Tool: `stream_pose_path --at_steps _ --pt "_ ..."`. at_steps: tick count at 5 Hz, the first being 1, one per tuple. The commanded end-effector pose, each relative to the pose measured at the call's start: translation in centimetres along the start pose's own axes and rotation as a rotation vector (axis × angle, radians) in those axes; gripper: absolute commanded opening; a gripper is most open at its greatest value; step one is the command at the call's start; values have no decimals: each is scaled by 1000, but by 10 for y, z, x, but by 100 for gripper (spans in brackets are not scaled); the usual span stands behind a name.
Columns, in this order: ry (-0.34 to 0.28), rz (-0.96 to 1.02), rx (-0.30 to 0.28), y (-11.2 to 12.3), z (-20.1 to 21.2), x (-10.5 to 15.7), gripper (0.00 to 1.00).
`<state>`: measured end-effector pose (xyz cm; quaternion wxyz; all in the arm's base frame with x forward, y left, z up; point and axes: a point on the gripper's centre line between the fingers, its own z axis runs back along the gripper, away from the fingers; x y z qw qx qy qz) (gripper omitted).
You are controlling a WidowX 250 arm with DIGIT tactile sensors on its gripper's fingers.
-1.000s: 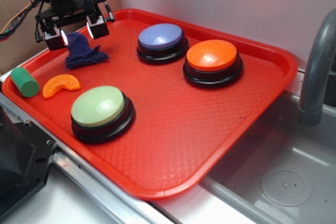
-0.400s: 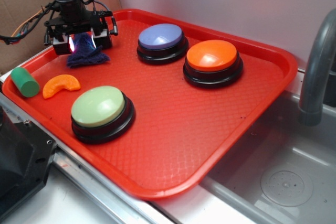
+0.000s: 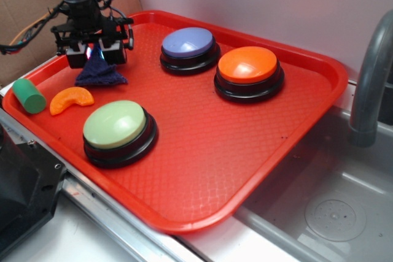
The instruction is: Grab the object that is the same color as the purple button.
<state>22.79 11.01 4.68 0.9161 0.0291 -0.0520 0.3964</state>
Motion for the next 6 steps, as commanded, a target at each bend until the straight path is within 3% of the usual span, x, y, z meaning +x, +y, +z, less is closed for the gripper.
stream_pose_path --at_steps 1,2,4,5,6 --pt "-124 -285 -169 -20 119 -29 0" --pt "-155 -464 -157 -41 160 -50 0" --pt "-39 -739 -149 -88 195 -74 0" --pt "-37 -761 -124 -89 188 -79 0" --pt "0 -739 -140 -83 183 -75 0"
